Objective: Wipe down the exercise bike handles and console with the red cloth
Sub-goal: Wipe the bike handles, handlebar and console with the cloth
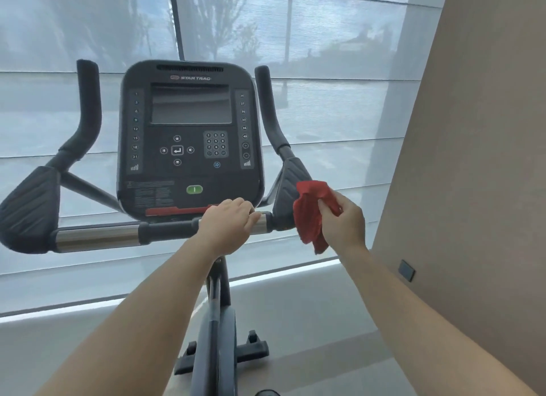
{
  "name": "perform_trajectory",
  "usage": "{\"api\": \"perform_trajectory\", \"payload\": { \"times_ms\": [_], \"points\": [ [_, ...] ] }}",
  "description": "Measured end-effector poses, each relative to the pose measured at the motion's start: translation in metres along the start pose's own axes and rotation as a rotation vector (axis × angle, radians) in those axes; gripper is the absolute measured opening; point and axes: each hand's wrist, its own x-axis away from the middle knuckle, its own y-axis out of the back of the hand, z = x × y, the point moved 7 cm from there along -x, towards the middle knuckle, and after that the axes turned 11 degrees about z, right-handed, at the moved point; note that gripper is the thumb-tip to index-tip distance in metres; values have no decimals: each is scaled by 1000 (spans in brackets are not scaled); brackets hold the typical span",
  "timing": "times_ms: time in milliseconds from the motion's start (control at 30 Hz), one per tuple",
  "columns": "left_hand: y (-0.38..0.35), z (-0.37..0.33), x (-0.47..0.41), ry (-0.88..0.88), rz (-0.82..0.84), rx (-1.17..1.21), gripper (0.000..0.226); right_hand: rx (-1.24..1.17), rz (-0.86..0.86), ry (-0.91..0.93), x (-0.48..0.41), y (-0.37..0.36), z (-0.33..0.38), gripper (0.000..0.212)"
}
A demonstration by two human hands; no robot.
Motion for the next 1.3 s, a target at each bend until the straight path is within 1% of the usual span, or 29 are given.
{"api": "perform_trajectory", "payload": {
  "times_ms": [67,133,200,233,367,433,467,567,633,733,800,900,967,1067,1133,1200,1233,1300],
  "points": [
    [2,-3,2,-3,-45,-21,35,33,27,2,-21,7,-2,19],
    [5,-5,5,-2,-105,-53,36,154,161,51,-29,-12,5,33],
    [7,-7,7,0,-172,-99,42,210,259,128,-27,-29,10,47],
    [8,-7,8,3,-188,-116,45,223,270,161,-27,-31,9,48],
    [6,-6,5,11,-190,-151,52,319,234,318,-15,-23,13,38],
    [6,-7,5,6,-201,-162,53,309,262,383,-7,-21,17,35],
    [7,-8,6,2,-208,-162,54,281,264,382,-7,-18,18,33],
    [11,-10,9,-12,-216,-131,58,173,169,290,-14,-8,16,29],
    [11,-9,9,-13,-208,-132,56,176,139,250,-8,-16,14,30],
    [8,-6,5,-26,-160,-92,43,188,83,205,6,-23,10,33],
    [6,-3,2,-56,-109,-49,39,172,26,148,12,-19,11,29],
    [4,0,0,-178,35,32,38,134,-47,99,23,-28,17,23],
    [10,13,6,-274,92,88,38,163,-117,59,37,-44,19,26],
    [20,58,17,-307,77,50,37,169,-214,-32,57,-65,15,30],
    [20,86,21,-277,87,-2,41,78,-283,-97,61,-67,11,24],
    [17,93,24,-293,115,-19,44,44,-395,-139,62,-62,13,19],
    [15,90,24,-313,126,-22,45,59,-425,-156,62,-61,15,20],
    [13,85,24,-340,115,4,50,120,-399,-158,60,-68,23,24]
  ]
}}
